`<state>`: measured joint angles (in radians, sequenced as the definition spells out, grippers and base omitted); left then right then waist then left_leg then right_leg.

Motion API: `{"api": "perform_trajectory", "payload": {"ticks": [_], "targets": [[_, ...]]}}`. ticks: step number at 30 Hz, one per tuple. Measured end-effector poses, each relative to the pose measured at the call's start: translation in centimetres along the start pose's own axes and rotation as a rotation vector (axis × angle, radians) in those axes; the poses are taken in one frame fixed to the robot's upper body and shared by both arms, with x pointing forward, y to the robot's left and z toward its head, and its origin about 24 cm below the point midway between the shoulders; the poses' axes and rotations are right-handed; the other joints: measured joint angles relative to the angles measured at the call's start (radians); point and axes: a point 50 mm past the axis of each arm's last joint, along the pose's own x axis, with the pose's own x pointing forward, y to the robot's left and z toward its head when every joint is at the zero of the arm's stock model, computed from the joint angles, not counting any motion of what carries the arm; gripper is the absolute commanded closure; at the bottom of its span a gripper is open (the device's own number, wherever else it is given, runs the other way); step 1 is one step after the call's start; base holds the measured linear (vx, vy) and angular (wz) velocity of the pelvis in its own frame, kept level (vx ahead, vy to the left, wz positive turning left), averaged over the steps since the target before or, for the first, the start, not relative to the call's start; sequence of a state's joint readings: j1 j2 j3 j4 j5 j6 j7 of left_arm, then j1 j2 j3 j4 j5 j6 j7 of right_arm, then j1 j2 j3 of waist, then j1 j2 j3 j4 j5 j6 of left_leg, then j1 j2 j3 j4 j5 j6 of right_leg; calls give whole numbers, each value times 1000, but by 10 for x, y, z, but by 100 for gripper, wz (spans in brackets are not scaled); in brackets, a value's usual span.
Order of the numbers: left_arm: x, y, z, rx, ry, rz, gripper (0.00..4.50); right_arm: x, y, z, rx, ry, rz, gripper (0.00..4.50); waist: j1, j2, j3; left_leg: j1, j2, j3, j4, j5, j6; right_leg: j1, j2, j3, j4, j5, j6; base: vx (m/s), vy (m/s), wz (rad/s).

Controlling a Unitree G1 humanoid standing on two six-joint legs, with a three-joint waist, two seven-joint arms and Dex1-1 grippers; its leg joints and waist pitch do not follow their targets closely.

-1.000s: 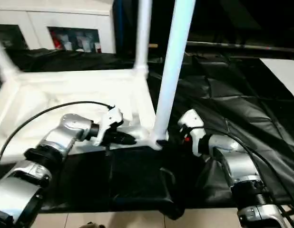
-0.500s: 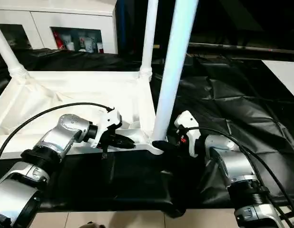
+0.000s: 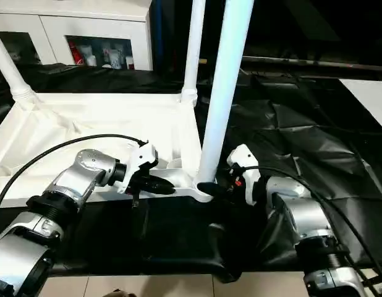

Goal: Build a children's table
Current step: Rotate leg to tighten

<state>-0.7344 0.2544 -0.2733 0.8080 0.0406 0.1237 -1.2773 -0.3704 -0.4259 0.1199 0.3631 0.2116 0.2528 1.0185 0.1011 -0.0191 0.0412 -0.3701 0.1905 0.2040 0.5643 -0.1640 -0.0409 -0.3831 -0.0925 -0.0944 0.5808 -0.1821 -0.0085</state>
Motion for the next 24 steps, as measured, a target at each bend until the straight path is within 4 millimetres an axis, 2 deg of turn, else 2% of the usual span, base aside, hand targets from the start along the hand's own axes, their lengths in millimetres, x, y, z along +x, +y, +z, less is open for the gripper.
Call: {"api": "perform_trajectory", "payload": {"ticks": [4,8,10,11,14,15,17,21,22,24], "targets": [[10,6,1,-22,-12,123,450,11,-6,-6,66,-52,-156,226,-9,-3,-3,7,0,0,1,0,0,7,0,0,0,1,-1,0,0,0],[34,10,8,-76,-25,273,450,27,-12,-8,168,-99,-398,234,-19,-3,-2,21,-1,-1,2,0,0,17,-1,0,-6,-3,5,-16,5,-1],[45,12,13,-104,-29,353,450,39,-16,-3,218,-120,-548,236,-33,2,1,22,-1,-6,4,0,0,17,-1,-6,-12,-3,5,-69,23,-6],[50,12,15,-116,-37,378,450,44,-16,-2,239,-126,-601,239,-40,7,3,21,-1,-12,3,-1,0,21,-2,-14,-22,-3,6,0,0,0],[61,11,19,-135,-56,425,450,54,-19,4,267,-132,-691,239,-56,20,10,20,-2,-29,2,-1,0,35,-2,-34,-48,-3,6,0,0,0],[62,11,20,-136,-57,431,450,55,-19,5,264,-130,-704,239,-62,22,12,20,-2,-30,1,-1,1,37,-2,-36,-53,-3,6,0,0,0],[62,11,20,-126,-58,441,450,59,-19,6,263,-122,-723,239,-70,25,13,20,-4,-30,0,-2,2,37,-3,-35,-57,-3,6,0,0,0],[61,12,20,-77,-50,439,450,59,-20,8,233,-130,-730,239,-70,25,15,20,-6,-30,0,-2,3,35,-5,-36,-58,-3,6,0,0,0],[60,12,20,-65,-48,436,450,59,-20,8,230,-135,-731,189,-70,25,16,20,-6,-31,0,-2,3,35,-5,-36,-58,-3,6,0,0,0],[58,13,20,-53,-50,430,450,58,-20,7,232,-141,-730,176,-70,26,17,20,-6,-31,0,-2,3,34,-5,-36,-58,-3,6,0,0,0]]}}
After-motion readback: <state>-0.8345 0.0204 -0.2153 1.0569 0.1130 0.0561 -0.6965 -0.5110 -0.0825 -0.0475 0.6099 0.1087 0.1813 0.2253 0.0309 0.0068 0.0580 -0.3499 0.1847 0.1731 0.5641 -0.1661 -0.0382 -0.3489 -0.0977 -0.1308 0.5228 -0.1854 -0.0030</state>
